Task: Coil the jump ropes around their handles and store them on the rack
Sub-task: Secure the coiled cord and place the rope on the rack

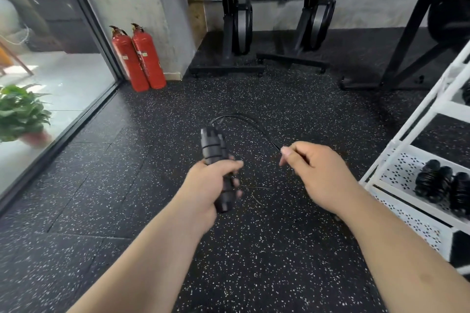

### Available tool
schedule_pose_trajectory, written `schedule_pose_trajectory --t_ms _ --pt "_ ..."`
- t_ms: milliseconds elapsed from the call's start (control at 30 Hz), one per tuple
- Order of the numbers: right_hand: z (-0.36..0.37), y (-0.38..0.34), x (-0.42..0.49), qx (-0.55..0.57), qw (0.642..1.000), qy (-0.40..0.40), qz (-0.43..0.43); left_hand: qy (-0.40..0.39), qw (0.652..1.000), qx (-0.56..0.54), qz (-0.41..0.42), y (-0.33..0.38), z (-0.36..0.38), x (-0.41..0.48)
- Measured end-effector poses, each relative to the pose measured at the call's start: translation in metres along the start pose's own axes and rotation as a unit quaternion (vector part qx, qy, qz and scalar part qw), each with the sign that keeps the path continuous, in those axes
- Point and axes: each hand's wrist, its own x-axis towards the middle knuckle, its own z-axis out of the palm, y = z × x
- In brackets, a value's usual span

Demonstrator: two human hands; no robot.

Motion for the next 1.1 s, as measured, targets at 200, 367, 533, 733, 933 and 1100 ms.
schedule_pose_trajectory --t_ms 200,367,533,733,933,1100 --pt "0.039 -0.004 0.006 -0.046 0.998 -0.033 0.006 -0.122 0.985 -0.108 -0.053 -0.018 0.033 -0.007" --pt "0.036 -0.007 0.009 -0.044 0.997 -0.059 -0.03 -0.114 0.976 -0.162 -0.088 -0.006 0.026 0.003" --pt "0.011 0.0 0.009 -0.038 0.995 -0.097 0.001 0.034 0.974 -0.223 0.003 0.025 -0.004 0.022" --pt "0.021 -0.002 0.013 -0.012 0.999 -0.022 -0.033 -0.06 0.98 -0.188 -0.022 0.013 0.003 0.014" --pt "0.031 -0.002 0.013 -0.048 0.998 -0.02 -0.027 -0.183 0.967 -0.149 -0.094 -0.013 0.037 -0.003" --pt "0.017 0.003 0.011 -0.044 0.996 -0.073 0.006 -0.082 0.979 -0.185 -0.027 0.017 0.016 0.013"
